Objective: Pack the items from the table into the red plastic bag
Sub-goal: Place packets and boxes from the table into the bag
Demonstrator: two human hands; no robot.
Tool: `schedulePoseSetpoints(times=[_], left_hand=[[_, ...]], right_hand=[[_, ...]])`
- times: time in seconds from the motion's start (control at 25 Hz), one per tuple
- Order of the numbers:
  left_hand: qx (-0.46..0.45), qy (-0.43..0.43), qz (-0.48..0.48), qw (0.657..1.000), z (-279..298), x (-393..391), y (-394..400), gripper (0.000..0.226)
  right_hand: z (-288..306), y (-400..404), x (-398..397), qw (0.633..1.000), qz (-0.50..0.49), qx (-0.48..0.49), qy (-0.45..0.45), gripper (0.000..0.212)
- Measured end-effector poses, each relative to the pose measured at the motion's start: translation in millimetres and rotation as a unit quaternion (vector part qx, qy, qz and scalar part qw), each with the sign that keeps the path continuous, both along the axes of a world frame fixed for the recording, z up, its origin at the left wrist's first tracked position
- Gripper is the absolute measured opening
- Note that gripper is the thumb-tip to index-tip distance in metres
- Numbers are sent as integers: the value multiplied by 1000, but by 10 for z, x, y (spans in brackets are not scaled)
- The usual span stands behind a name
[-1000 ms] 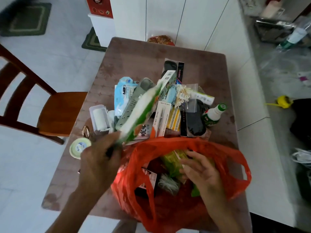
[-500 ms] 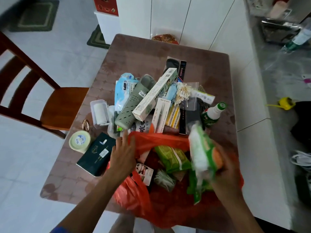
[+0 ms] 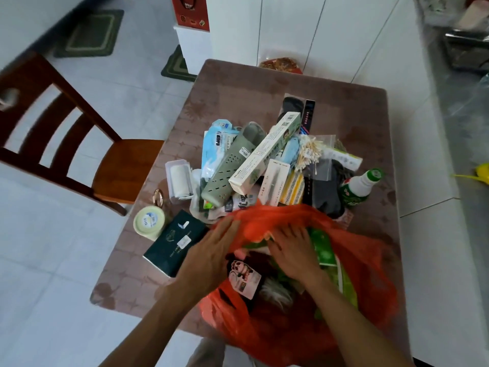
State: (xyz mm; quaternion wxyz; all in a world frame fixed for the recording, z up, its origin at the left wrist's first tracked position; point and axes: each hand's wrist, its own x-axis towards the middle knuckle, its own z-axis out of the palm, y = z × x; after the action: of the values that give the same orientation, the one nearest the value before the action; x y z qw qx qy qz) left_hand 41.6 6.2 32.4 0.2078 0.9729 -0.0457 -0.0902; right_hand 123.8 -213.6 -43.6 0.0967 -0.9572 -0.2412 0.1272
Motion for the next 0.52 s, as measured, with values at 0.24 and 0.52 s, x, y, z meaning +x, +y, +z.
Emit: schedulePoseSetpoints(times=[0.24,0.52], left_hand=[[-169,-44,195,965,-165,-206,481,52],[47,45,275,959,-702,-523,874,91]], right_hand=[[135,57,-280,995,-31,91,-19,49],[364,-253,-878,959,-194,196,-66,41]])
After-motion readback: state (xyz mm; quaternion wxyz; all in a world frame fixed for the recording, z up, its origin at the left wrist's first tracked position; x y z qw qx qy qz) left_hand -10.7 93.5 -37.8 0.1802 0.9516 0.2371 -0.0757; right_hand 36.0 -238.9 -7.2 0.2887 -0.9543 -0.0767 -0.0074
